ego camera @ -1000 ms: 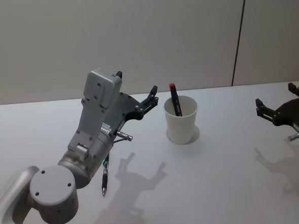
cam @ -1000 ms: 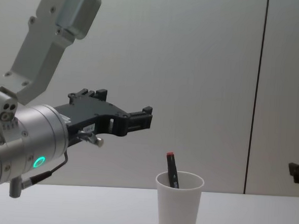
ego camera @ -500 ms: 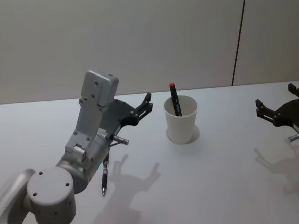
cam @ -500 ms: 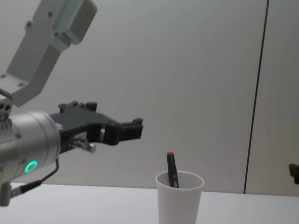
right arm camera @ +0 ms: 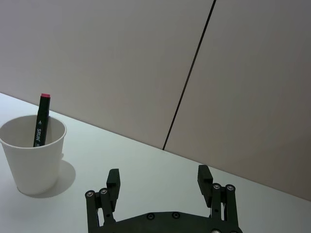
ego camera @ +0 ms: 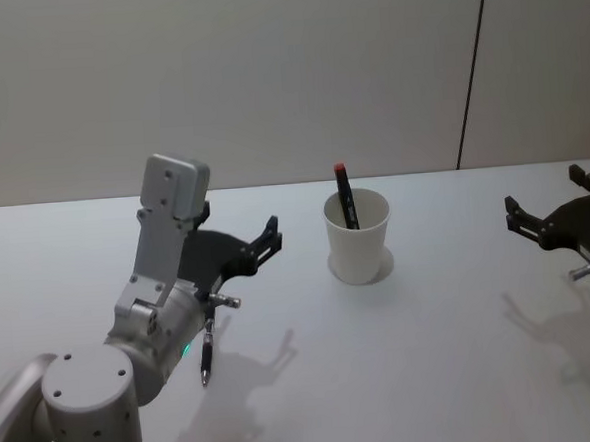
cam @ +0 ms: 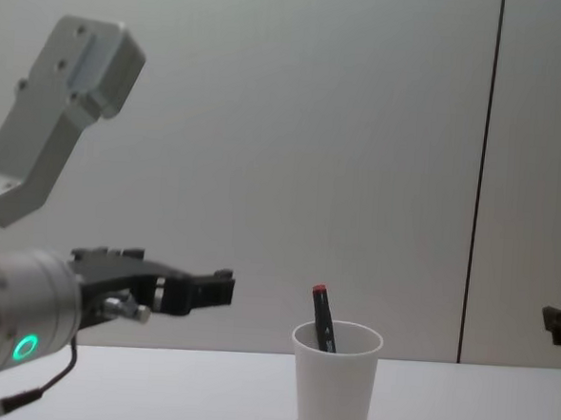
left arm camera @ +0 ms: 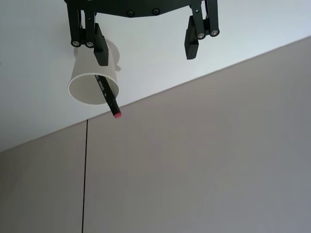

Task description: Place the pen into the pen holder.

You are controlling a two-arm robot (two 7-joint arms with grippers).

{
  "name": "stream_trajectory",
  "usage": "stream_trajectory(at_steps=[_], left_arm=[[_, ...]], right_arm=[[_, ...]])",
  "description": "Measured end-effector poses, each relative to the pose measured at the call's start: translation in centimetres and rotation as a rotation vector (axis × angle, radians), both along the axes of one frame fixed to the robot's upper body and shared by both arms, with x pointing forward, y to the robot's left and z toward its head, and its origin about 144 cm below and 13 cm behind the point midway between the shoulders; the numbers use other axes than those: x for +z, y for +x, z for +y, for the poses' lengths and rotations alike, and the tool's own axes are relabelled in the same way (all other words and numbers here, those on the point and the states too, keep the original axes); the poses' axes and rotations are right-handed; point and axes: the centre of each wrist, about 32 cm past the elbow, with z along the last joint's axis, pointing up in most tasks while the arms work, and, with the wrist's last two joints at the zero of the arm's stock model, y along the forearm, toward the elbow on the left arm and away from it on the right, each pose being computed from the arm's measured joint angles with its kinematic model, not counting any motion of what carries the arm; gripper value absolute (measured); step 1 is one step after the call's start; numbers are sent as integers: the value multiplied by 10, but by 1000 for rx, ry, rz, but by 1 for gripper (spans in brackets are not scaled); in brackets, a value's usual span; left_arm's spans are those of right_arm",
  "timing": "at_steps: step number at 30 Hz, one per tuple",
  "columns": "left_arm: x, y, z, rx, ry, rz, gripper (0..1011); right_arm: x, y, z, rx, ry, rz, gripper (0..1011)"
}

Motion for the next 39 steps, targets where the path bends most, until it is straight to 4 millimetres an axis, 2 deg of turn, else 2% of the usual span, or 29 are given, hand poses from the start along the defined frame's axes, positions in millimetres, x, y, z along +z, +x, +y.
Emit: stream_trajectory(at_steps=[10, 20, 39], left_arm=[[-9, -7, 5, 35, -32, 125, 1003], [-27, -8, 10, 68, -27, 248, 1003], [-50, -7, 21, 125, -35, 362, 1003]], right_arm=[[0, 0, 0, 0, 0, 0, 1002], [0, 0, 0, 0, 0, 0, 1002], [0, 0, 0, 0, 0, 0, 1001]])
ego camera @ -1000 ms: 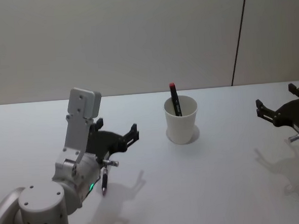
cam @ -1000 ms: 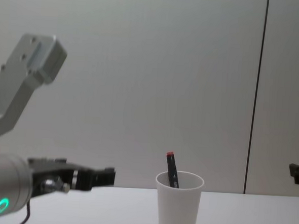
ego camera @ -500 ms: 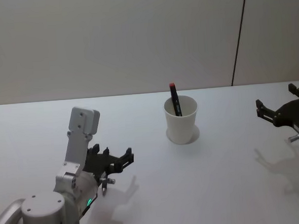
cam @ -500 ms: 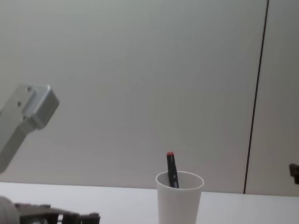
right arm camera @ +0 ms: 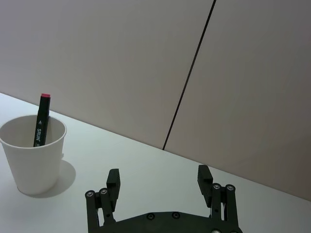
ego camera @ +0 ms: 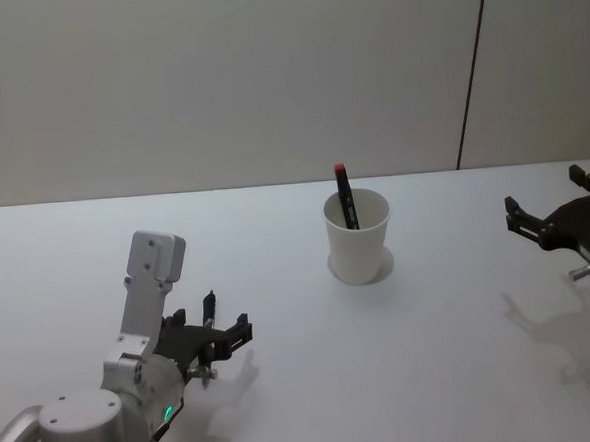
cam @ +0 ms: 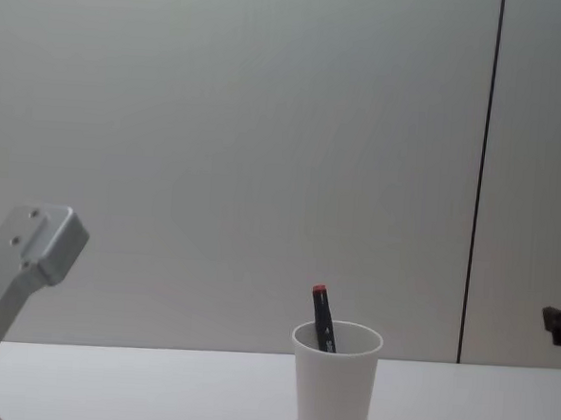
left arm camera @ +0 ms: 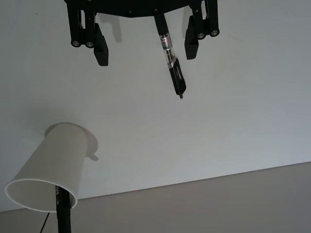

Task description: Place the pen into the pen holder.

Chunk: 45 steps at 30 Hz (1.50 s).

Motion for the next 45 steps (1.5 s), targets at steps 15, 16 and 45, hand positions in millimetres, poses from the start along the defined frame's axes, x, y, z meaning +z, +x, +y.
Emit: stream_trajectory(at_steps=[15, 16, 45], left_arm=[[-8, 3, 8, -3, -15, 58, 1003], [-9, 3, 8, -5, -16, 61, 1003], [-7, 13, 18, -40, 73, 131, 1003]], right_arm=[[0, 0, 0, 0, 0, 0, 1001], [0, 0, 0, 0, 0, 0, 1002], [0, 0, 0, 0, 0, 0, 1001]])
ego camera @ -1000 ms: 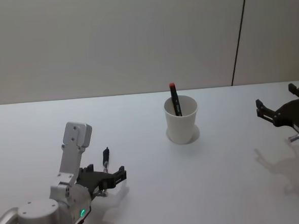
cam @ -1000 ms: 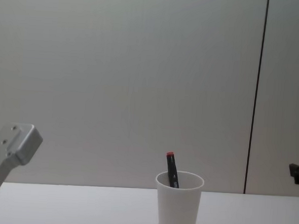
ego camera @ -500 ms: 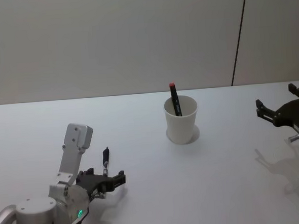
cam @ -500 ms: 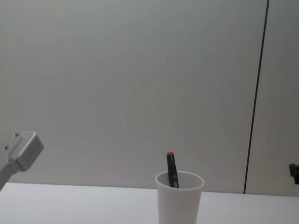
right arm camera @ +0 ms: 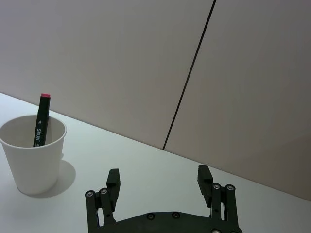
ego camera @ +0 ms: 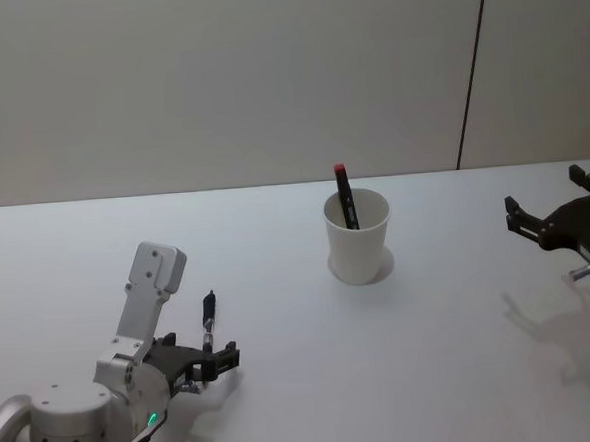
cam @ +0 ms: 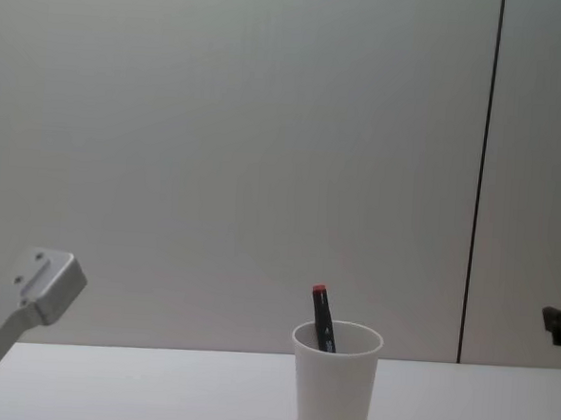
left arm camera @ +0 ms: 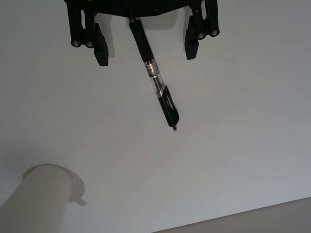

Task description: Place the pen into the pen holder.

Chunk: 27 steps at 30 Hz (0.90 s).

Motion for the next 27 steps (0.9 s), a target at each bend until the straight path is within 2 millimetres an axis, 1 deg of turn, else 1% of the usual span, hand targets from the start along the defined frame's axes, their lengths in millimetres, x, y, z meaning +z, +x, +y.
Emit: stream_trajectory(at_steps=[9, 25, 27], left_arm=[[2, 2, 0, -6, 35, 5, 1003], [0, 8, -2, -17, 57, 15, 1003], [-1, 8, -3, -19, 58, 18, 965]], right_arm=[[0, 0, 0, 0, 0, 0, 1002], [0, 0, 0, 0, 0, 0, 1002], [0, 0, 0, 0, 0, 0, 1002]])
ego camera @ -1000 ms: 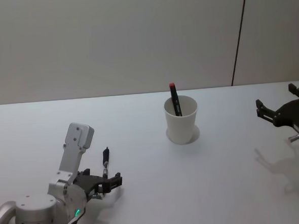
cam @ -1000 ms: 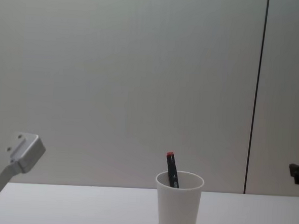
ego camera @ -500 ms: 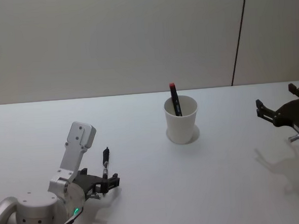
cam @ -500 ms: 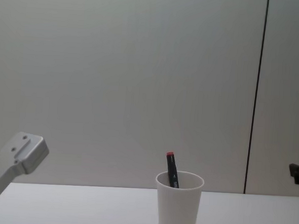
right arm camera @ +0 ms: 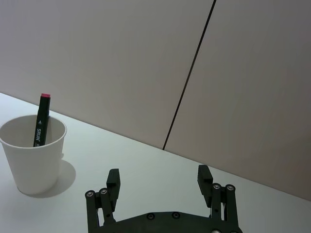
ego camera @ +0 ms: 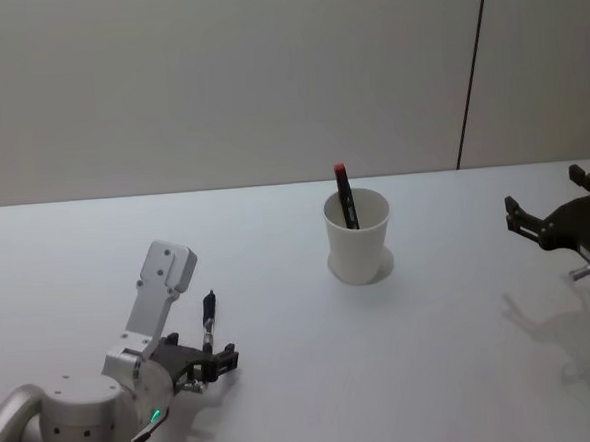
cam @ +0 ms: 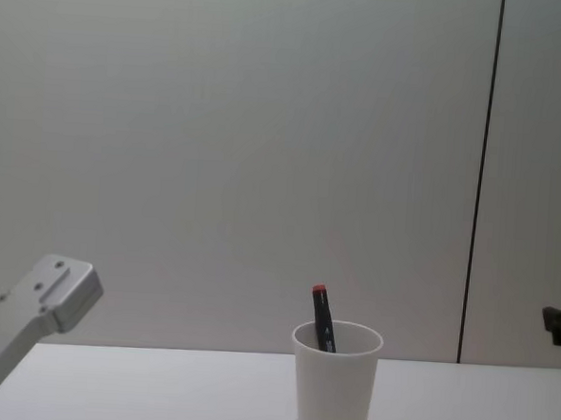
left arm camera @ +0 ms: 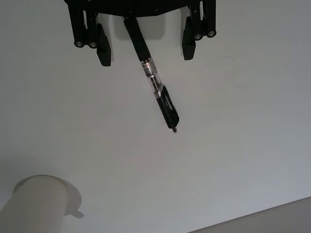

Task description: Place the pen into the pen holder.

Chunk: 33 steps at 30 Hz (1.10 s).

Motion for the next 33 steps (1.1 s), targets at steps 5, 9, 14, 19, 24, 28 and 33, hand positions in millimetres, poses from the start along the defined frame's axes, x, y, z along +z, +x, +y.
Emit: stream_trajectory(at_steps=[5, 9, 14, 19, 24, 28, 33], left_arm=[[-2, 1, -1, -3, 0, 7, 864], [-3, 1, -3, -3, -1, 11, 726], [-5, 2, -4, -3, -3, 13, 583], [-5, 3, -5, -2, -4, 13, 393], [-6, 3, -6, 0, -7, 12, 269], [-7, 3, -6, 2, -8, 10, 149], [-7, 3, -6, 5, -9, 7, 121]], right_arm=[[0, 0, 0, 0, 0, 0, 1002], [0, 0, 0, 0, 0, 0, 1001], [0, 0, 0, 0, 0, 0, 1001], [0, 0, 0, 0, 0, 0, 1002], [0, 0, 0, 0, 0, 0, 1002], [0, 0, 0, 0, 0, 0, 1002], [0, 0, 0, 0, 0, 0, 1001]])
